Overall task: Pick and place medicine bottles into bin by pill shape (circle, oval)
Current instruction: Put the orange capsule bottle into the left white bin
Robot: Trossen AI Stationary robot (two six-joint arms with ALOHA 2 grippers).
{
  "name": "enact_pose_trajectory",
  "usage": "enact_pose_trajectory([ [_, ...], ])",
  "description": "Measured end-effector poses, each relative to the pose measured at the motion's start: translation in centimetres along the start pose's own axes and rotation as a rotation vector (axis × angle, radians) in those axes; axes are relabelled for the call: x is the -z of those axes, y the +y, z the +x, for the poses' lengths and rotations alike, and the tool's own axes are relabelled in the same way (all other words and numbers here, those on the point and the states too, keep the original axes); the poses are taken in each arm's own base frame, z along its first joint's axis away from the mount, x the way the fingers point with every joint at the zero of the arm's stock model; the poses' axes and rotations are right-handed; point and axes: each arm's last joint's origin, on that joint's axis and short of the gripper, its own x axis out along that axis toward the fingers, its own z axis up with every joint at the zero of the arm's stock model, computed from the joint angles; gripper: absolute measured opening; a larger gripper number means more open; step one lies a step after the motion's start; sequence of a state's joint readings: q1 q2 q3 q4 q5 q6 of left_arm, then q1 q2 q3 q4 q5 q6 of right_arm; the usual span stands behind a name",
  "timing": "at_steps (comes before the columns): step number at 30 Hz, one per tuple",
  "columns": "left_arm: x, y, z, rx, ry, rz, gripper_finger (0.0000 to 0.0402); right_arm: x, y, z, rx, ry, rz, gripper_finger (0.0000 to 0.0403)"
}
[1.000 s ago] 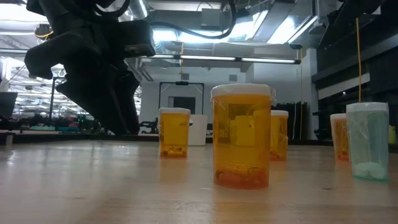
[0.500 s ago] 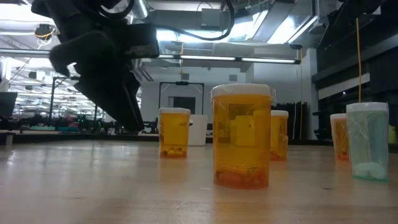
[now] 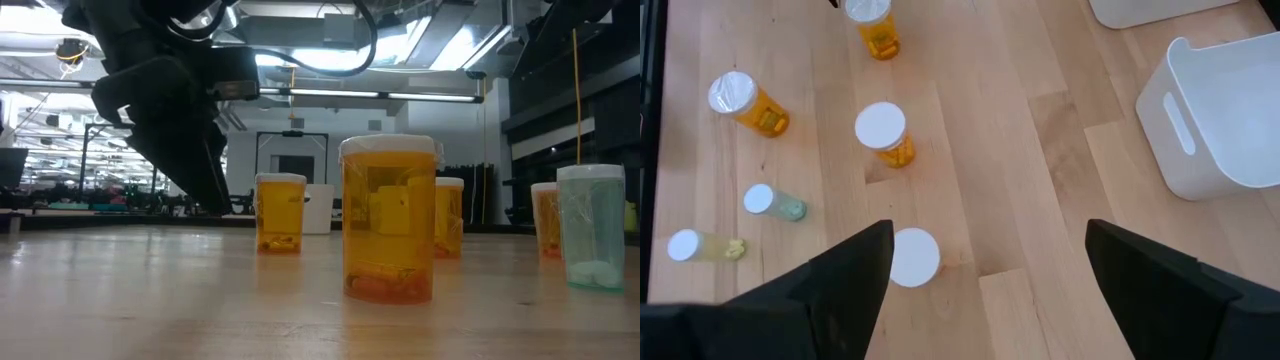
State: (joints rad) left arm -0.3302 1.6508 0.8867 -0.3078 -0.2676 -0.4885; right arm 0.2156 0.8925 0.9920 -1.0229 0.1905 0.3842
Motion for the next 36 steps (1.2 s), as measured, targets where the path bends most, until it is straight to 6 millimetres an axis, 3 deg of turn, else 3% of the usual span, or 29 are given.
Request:
enact_pose_trajectory([
  [10, 0.2, 0.1, 0.0, -0.012, 0.017, 0.006, 0.032, 0.0, 0.0, 0.0, 0.0, 0.0, 0.0, 0.033],
  [17, 0.1, 0.1, 0.0, -0.012, 0.002, 0.01, 0.0315, 0.0, 0.0, 0.0, 0.0, 0.0, 0.0, 0.033],
  [26, -1.8, 0.4, 0.2, 0.0, -0.151, 0.012, 0.0314, 0.0, 0.0, 0.0, 0.0, 0.0, 0.0, 0.033],
  [36, -1.9, 0.2, 2.7, -0.008, -0.184, 0.035, 0.0314, 0.0, 0.0, 0.0, 0.002, 0.004, -0.001, 0.033],
])
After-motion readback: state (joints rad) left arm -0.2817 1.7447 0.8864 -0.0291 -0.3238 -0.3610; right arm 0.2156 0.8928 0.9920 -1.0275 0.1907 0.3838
